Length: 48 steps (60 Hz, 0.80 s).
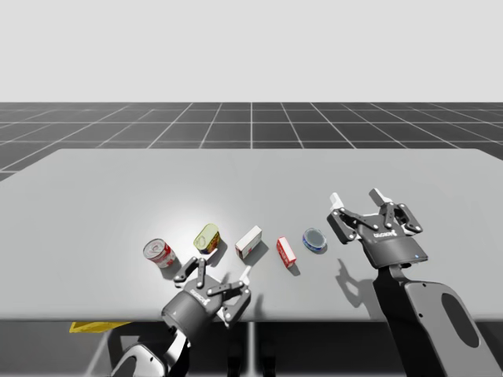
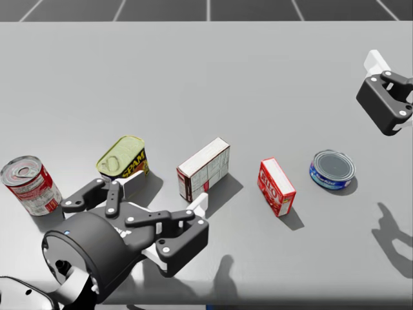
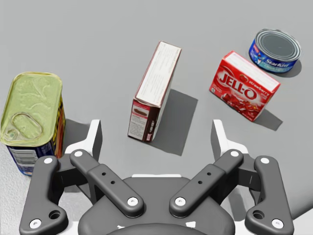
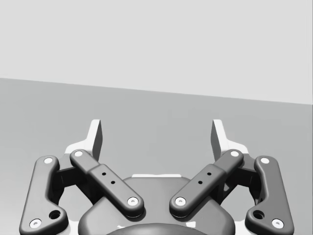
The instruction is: Lift the pudding box off the table.
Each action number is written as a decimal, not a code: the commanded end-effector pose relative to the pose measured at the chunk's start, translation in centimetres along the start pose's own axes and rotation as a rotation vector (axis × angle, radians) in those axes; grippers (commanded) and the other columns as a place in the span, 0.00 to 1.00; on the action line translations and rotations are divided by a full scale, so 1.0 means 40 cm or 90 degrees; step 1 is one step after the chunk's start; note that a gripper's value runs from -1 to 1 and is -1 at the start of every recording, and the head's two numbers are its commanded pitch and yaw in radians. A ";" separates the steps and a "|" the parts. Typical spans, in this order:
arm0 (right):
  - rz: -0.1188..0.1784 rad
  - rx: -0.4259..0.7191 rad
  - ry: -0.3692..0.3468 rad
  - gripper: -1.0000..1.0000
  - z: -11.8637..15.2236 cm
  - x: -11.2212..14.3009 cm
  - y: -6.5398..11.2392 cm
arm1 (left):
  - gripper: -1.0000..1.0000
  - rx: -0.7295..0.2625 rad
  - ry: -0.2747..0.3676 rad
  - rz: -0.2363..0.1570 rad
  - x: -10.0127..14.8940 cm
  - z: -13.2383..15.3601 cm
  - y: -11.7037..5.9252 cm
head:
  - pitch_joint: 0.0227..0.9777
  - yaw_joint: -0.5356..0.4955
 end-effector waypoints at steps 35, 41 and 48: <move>-0.001 -0.006 -0.003 0.00 0.002 0.004 -0.009 | 0.00 0.004 0.042 0.012 -0.018 -0.165 0.011 | 0.85 0.52; -0.001 -0.007 -0.003 0.00 0.002 0.004 -0.010 | 0.00 0.002 0.051 0.014 -0.014 -0.189 0.007 | 0.85 0.52; 0.001 -0.008 -0.005 0.00 0.003 0.005 -0.012 | 0.00 0.011 0.059 0.013 -0.019 -0.210 0.010 | 0.86 0.52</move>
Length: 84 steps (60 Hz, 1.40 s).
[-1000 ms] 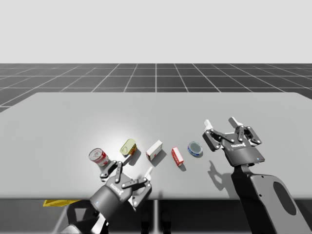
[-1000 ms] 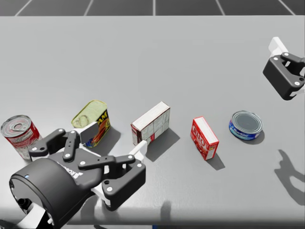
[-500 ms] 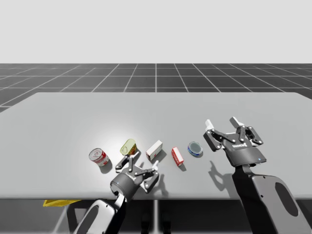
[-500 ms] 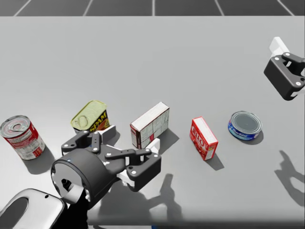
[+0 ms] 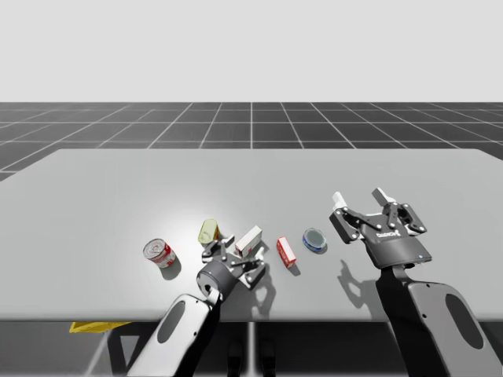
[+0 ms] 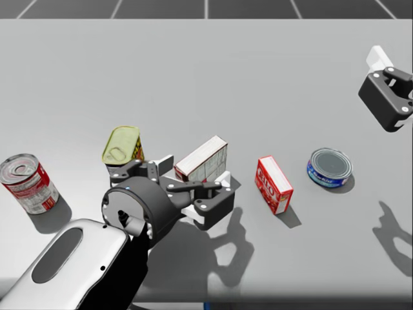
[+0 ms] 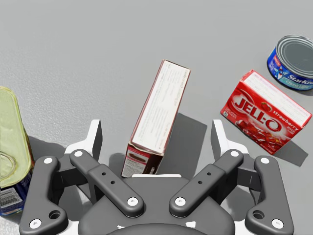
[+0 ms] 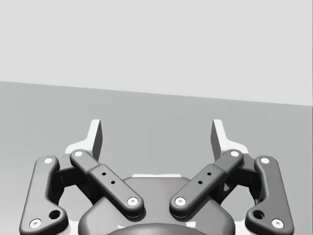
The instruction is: Lift the pudding box off the table.
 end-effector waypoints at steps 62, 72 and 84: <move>0.004 -0.007 -0.001 0.00 -0.001 -0.001 -0.012 | 1.00 -0.019 -0.012 -0.017 -0.008 -0.002 -0.029 | 0.44 0.52; 0.005 -0.005 0.001 0.00 -0.001 -0.002 -0.013 | 1.00 -0.036 -0.035 -0.031 0.032 0.039 -0.054 | 0.45 0.53; 0.005 -0.004 0.001 0.00 -0.001 -0.002 -0.014 | 1.00 -0.047 -0.076 -0.056 0.106 0.088 -0.077 | 0.45 0.53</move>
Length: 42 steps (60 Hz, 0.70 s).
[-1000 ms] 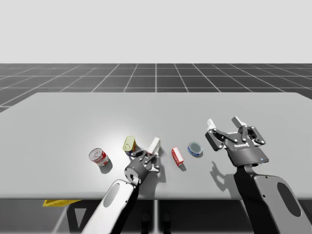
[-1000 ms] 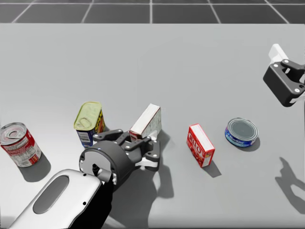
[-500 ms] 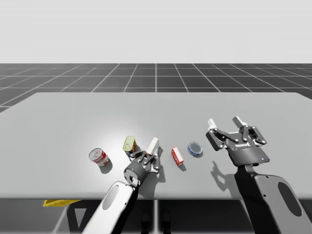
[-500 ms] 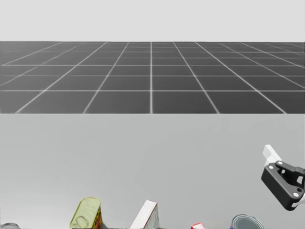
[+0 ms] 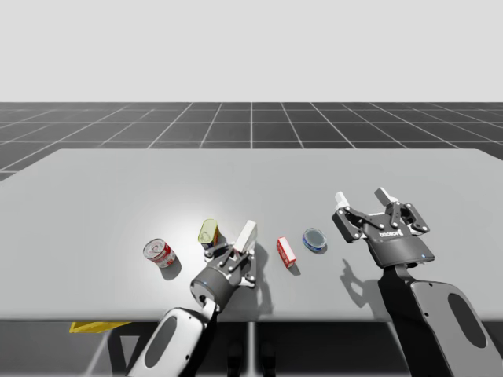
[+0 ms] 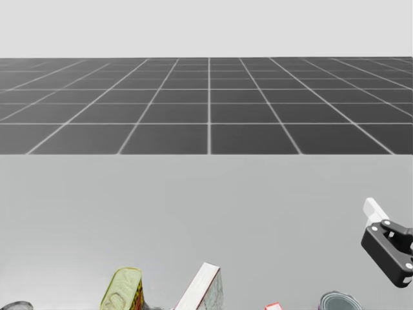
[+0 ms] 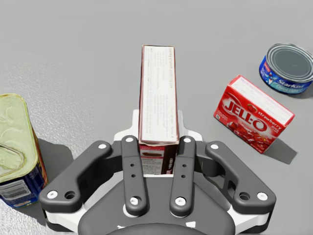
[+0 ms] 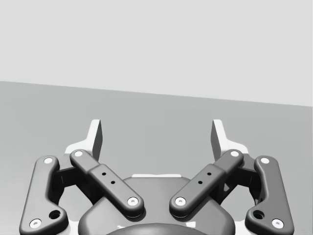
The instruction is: Lift the pudding box off the table.
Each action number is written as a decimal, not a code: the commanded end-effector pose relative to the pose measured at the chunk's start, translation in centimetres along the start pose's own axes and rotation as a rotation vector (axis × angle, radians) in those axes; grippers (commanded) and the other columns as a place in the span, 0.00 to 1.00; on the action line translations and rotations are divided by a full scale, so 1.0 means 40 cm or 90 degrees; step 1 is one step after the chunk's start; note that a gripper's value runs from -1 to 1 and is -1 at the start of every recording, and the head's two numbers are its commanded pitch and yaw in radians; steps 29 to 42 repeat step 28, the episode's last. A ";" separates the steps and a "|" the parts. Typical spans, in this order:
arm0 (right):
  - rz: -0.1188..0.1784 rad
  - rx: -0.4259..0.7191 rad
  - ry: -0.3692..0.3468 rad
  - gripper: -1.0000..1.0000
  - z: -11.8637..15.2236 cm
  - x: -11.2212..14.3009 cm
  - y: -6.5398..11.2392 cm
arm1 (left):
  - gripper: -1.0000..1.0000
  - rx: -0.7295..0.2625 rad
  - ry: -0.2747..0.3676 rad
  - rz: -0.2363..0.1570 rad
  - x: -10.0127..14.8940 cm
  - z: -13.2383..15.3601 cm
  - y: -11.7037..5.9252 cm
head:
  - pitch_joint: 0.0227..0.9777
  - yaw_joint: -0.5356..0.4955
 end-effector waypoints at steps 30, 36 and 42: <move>0.002 0.004 0.000 0.00 0.000 -0.001 -0.001 | 1.00 -0.068 -0.205 -0.106 0.322 0.138 -0.084 | 0.43 0.53; 0.002 0.004 0.000 0.00 0.000 -0.001 -0.001 | 1.00 -0.068 -0.205 -0.106 0.322 0.138 -0.084 | 0.43 0.53; 0.002 0.004 0.000 0.00 0.000 -0.001 -0.001 | 1.00 -0.068 -0.205 -0.106 0.322 0.138 -0.084 | 0.43 0.53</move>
